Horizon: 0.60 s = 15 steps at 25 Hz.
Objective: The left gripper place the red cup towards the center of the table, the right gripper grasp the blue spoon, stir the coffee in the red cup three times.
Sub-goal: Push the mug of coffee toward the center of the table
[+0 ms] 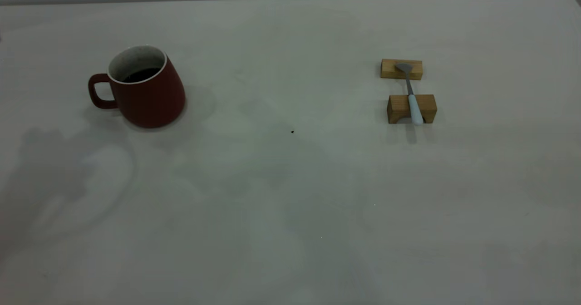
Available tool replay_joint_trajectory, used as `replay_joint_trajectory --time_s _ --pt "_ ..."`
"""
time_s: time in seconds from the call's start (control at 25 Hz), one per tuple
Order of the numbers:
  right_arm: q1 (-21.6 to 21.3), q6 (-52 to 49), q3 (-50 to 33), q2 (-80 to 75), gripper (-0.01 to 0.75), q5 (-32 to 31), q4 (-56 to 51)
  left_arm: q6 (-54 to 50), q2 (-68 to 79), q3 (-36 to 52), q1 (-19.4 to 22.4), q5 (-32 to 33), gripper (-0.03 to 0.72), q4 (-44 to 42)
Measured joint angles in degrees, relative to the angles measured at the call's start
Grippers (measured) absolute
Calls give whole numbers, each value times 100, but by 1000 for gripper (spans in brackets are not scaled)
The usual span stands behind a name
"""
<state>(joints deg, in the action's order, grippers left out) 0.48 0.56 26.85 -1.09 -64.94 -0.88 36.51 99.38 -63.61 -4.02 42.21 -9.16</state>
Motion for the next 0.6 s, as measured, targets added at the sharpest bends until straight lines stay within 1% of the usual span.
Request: replay_joint_trajectory --time_s 0.32,0.48,0.6 --pt "0 0 0 0 511 0 0 724 1561 -1134 0 144 670 -194" --pt "0 0 0 0 511 0 0 1127 2097 -1453 0 132 666 -246" --pt "0 0 0 0 511 0 0 1410 2410 -1565 0 -24 662 -282"
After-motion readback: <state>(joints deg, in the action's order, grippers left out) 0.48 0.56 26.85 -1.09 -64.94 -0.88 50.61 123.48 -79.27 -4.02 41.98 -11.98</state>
